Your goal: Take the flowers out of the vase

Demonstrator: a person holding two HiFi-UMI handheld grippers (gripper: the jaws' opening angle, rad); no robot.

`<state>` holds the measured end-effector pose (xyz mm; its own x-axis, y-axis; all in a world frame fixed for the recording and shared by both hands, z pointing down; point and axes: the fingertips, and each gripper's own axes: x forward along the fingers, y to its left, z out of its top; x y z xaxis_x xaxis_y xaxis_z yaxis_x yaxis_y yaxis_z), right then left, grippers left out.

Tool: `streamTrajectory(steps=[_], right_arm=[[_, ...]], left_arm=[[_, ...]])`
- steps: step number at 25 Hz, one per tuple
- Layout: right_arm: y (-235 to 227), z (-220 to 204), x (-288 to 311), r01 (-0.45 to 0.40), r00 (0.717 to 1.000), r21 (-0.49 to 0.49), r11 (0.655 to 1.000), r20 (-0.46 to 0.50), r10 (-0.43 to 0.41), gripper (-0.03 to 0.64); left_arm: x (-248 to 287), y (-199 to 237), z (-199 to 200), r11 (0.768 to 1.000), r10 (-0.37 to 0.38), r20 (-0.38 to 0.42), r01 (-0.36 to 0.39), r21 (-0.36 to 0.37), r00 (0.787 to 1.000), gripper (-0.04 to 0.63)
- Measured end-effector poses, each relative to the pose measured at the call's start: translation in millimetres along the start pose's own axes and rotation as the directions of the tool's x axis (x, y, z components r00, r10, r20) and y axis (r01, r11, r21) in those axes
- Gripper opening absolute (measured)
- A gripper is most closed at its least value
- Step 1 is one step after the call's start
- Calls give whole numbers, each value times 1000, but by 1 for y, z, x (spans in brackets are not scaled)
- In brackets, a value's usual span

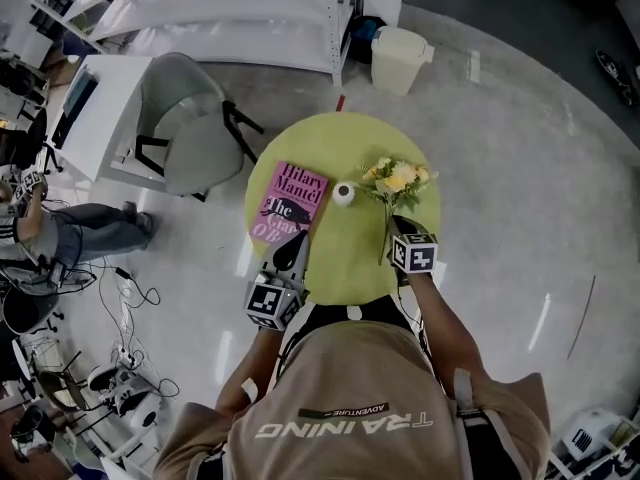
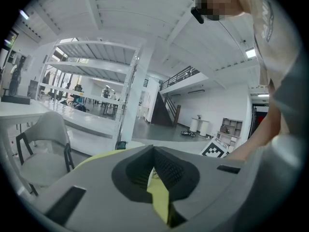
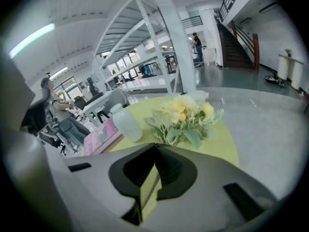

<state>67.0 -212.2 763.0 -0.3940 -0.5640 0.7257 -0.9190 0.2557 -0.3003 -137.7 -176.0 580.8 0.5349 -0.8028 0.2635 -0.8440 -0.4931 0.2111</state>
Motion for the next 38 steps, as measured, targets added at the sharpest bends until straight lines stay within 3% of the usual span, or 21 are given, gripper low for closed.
streamTrajectory(steps=[4,7,9,16,29,38], right_arm=[[34,34,-37,-118,985,-127,985,107,132,3],[67,77,-78,-172,939,-217,961,260,226,2],[87,97,-98,-210,907,-255,944,310,286,2],[119,135,-146,-157,862,-415,896,386,330,2],[171,173,-211,-219,764,-474,853,460,452,2],[174,185,-225,-246,718,-491,836,487,497,2]], left_arm=[[2,-9,8,1000,-13,16,13,13,1000,6],[1,-13,16,1000,-21,29,20,23,999,6],[0,-15,22,999,-22,44,20,32,999,6],[-3,-24,55,997,-4,102,-4,81,995,6],[-25,-40,115,992,9,203,-34,122,979,6],[-28,-44,130,985,26,220,-63,160,975,6]])
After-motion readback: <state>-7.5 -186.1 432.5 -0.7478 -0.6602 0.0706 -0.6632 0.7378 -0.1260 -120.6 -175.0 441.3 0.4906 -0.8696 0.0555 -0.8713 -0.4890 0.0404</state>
